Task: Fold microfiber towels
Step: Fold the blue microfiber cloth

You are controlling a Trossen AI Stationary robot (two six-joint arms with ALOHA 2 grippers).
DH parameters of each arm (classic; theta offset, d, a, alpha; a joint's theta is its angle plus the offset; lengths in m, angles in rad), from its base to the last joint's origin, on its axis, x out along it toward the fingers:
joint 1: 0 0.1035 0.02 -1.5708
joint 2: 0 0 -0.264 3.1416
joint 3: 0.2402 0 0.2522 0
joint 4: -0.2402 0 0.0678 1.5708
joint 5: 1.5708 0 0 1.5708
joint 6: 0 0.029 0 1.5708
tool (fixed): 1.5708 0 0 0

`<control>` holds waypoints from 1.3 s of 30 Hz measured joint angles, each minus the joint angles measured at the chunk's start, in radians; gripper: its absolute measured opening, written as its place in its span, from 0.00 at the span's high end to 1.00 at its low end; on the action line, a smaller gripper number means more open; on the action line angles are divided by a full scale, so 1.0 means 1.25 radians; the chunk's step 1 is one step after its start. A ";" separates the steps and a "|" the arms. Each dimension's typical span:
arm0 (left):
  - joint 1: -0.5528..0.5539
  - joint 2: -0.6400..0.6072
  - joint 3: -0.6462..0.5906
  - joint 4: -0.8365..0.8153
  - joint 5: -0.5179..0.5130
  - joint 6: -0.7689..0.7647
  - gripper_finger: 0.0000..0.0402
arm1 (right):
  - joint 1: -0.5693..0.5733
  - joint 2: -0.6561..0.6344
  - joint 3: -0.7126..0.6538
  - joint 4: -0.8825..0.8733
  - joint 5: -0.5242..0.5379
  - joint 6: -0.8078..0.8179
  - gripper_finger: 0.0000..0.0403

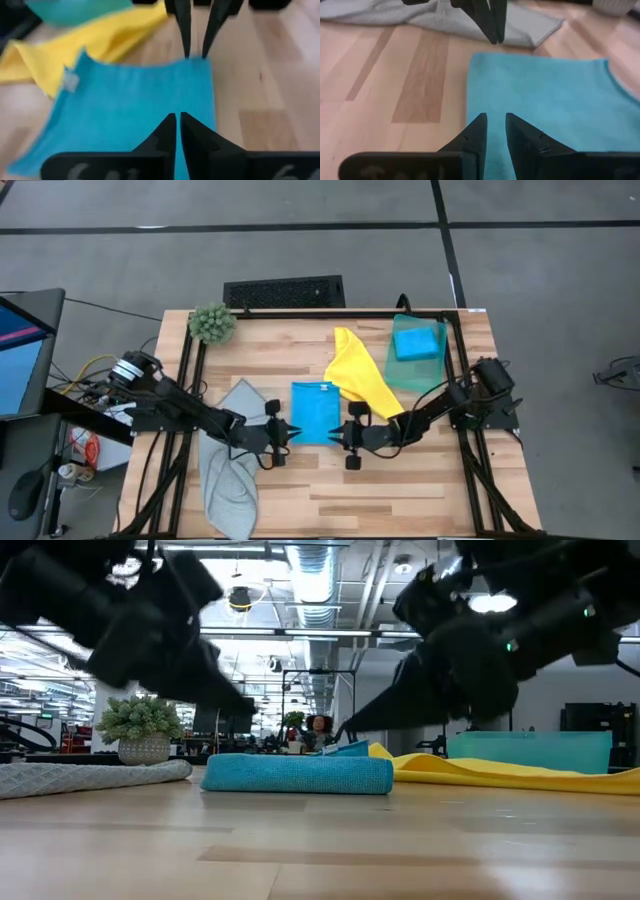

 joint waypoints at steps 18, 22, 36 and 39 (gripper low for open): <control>-0.010 0.148 0.009 -0.001 0.015 -0.143 1.00 | 0.004 0.078 0.000 -0.029 -0.002 0.120 0.77; -0.030 0.148 0.009 -0.001 0.035 -0.186 1.00 | 0.025 0.078 -0.001 -0.030 0.001 0.155 0.77; -0.141 0.152 0.013 0.090 0.015 -0.217 1.00 | 0.164 0.067 0.003 0.062 0.083 0.204 0.77; -0.145 0.151 0.053 0.078 0.004 -0.179 1.00 | 0.177 0.057 0.022 0.081 0.087 0.131 0.77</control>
